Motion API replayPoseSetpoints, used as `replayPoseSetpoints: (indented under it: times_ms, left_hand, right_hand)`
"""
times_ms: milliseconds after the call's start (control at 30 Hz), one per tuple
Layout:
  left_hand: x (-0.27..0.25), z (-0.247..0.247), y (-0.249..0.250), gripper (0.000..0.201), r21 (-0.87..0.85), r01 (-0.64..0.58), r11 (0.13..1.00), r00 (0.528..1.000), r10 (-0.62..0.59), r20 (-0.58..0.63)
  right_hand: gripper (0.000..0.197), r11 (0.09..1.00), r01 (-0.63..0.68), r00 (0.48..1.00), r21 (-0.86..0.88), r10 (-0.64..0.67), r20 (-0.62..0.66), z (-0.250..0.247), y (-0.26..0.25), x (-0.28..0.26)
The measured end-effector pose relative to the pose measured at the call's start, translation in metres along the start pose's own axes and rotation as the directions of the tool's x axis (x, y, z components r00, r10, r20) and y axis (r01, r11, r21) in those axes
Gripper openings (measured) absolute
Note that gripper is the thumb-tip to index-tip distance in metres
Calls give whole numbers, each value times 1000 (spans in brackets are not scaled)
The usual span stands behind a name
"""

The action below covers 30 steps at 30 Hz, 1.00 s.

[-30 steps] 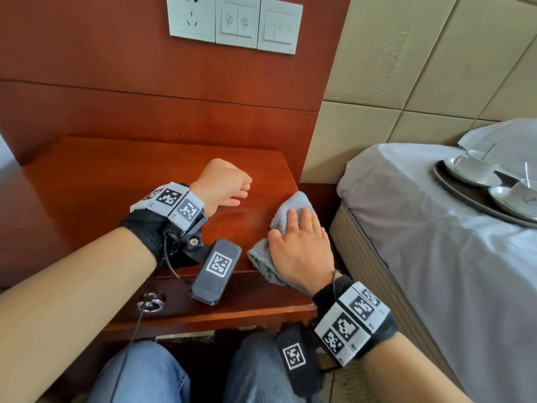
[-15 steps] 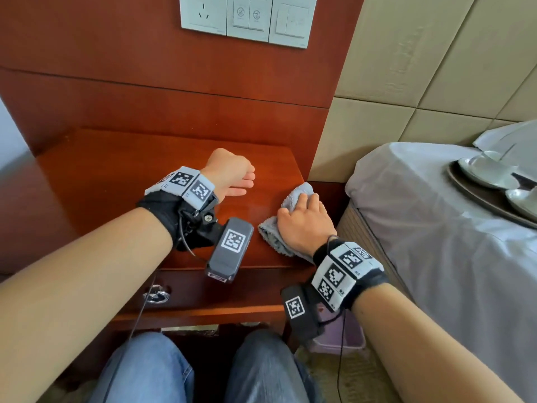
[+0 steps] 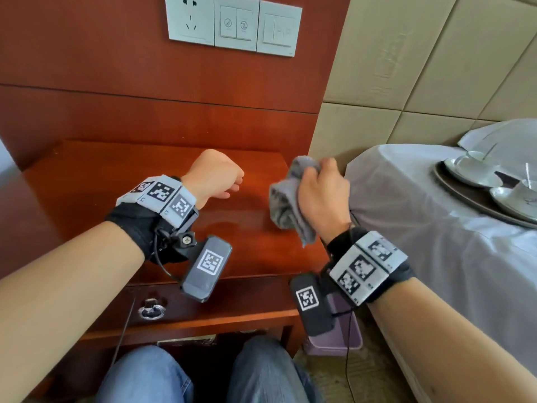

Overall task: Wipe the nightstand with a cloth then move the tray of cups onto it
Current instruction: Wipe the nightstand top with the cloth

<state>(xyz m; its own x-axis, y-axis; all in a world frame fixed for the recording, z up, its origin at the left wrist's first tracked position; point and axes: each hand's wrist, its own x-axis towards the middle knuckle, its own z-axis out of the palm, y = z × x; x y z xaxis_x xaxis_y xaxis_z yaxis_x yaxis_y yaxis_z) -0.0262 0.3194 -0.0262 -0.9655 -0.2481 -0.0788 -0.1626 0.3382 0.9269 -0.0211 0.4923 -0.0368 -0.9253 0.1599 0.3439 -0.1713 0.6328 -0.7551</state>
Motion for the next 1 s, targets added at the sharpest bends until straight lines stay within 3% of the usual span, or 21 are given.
replayPoseSetpoints:
  times_ms: [67, 167, 267, 333, 400, 500, 633, 700, 767, 833, 900, 933, 1000]
  left_hand:
    - [-1, 2, -1, 19, 17, 4, 1000, 1000, -4, -6]
    - [-4, 8, -4, 17, 30, 2, 1000, 1000, -3, 20]
    - [-8, 15, -3, 19, 66, -29, 997, 999, 26, 47]
    - [-10, 20, -4, 21, 98, -63, 993, 996, 57, 64]
    - [-13, 24, -5, 22, 154, -115, 981, 989, 99, 109]
    - [-19, 33, -11, 20, 319, -301, 899, 942, 227, 249]
    - [-33, 45, -17, 47, 403, -540, 739, 810, 326, 487]
    - [-36, 50, -18, 56, 389, -589, 708, 766, 336, 548]
    - [-35, 55, -18, 59, 417, -608, 676, 746, 307, 590]
    - [-32, 63, -19, 53, 464, -627, 625, 723, 246, 646]
    - [-31, 70, -22, 51, 527, -633, 568, 708, 149, 690]
    - [-33, 72, -22, 53, 559, -600, 573, 727, 99, 679]
    - [-26, 70, -22, 54, 564, -527, 636, 786, 112, 609]
  right_hand:
    - [25, 988, -119, 991, 98, 113, 70, -2, 0, 10]
    - [43, 980, -138, 976, -144, 159, 146, 9, 12, 13]
    - [58, 953, 9, 971, -304, 64, 229, 20, 32, -2]
    - [70, 888, 213, 894, -407, -10, 447, 28, 48, -12]
    - [74, 828, 318, 837, -462, -17, 546, 34, 59, -17]
    - [67, 899, 228, 869, -373, -15, 495, 34, 61, -21]
    - [61, 957, 210, 871, -201, -90, 482, 17, 53, -35]
    - [54, 988, 133, 911, -76, -92, 403, 8, 58, -35]
    - [53, 973, 199, 930, -117, -150, 336, 3, 73, -29]
    - [47, 924, 329, 884, -194, -230, 406, 2, 80, -28]
    - [41, 850, 424, 746, -313, -132, 653, 11, 90, -29]
    - [41, 828, 429, 710, -362, -62, 701, 15, 96, -21]
    - [47, 763, 479, 701, -435, -35, 712, 23, 87, -12]
